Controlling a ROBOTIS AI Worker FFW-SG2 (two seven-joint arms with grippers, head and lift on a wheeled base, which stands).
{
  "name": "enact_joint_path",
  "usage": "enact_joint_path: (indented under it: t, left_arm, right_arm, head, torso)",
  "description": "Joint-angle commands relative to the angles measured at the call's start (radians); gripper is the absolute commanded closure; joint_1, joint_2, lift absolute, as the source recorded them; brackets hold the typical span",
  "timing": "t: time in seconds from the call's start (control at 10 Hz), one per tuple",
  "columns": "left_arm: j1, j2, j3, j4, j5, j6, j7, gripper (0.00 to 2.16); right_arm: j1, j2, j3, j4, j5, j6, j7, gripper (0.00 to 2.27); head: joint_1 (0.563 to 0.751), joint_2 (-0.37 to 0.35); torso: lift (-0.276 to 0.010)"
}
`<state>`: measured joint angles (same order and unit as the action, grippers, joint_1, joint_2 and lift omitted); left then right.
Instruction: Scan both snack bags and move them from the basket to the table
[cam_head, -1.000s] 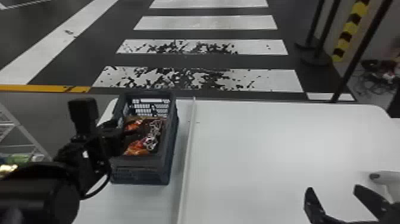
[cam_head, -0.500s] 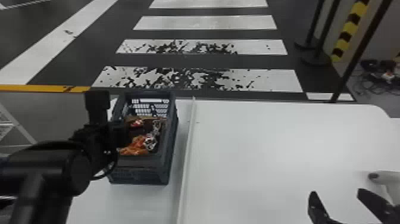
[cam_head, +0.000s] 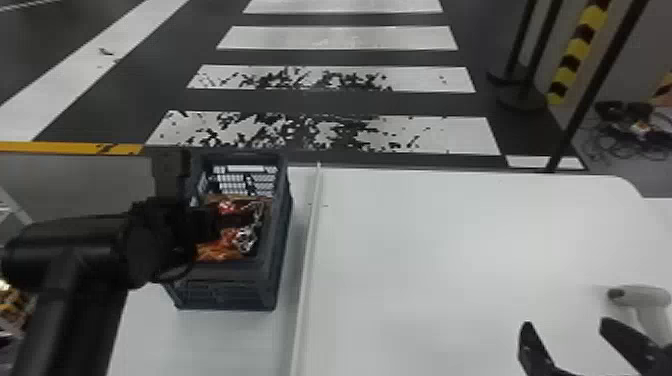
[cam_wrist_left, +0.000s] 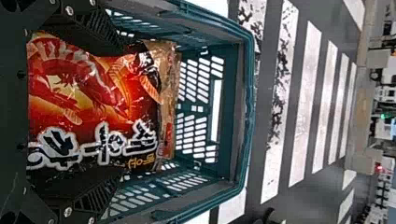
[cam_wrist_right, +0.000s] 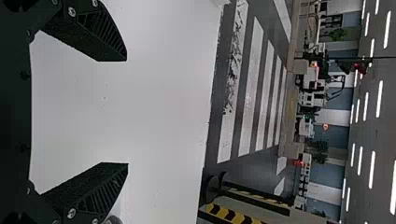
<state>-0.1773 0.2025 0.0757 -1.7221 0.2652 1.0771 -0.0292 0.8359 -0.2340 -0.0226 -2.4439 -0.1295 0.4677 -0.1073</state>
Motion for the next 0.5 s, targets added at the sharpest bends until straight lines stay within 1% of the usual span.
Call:
enact_joint_path:
  t: [0.0,0.1,0.2,0.4]
  left_arm:
    - [-0.034,0.000,-0.005,0.018,0.000,0.045,0.002,0.13]
    - [-0.059,0.000,-0.019,0.032,-0.001,0.067,0.006,0.13]
    - [-0.076,0.000,-0.019,0.052,-0.001,0.070,0.009,0.13]
    - [-0.119,0.000,-0.034,0.108,-0.006,0.103,0.011,0.13]
  right_arm:
    - [0.000,-0.001,0.000,0.002,-0.002,-0.002,0.000,0.13]
    - [0.000,0.001,0.000,0.002,-0.002,0.001,0.000,0.13]
    - [0.000,0.001,0.000,0.002,-0.002,0.001,0.000,0.13]
    - [0.003,0.002,-0.002,0.002,-0.002,-0.002,-0.003,0.13]
  head:
    - [0.695,0.061]
    - [0.695,0.060]
    - [0.695,0.057]
    - [0.695,0.055]
  torso:
    - [-0.098]
    - [-0.098]
    - [-0.098]
    - [-0.098]
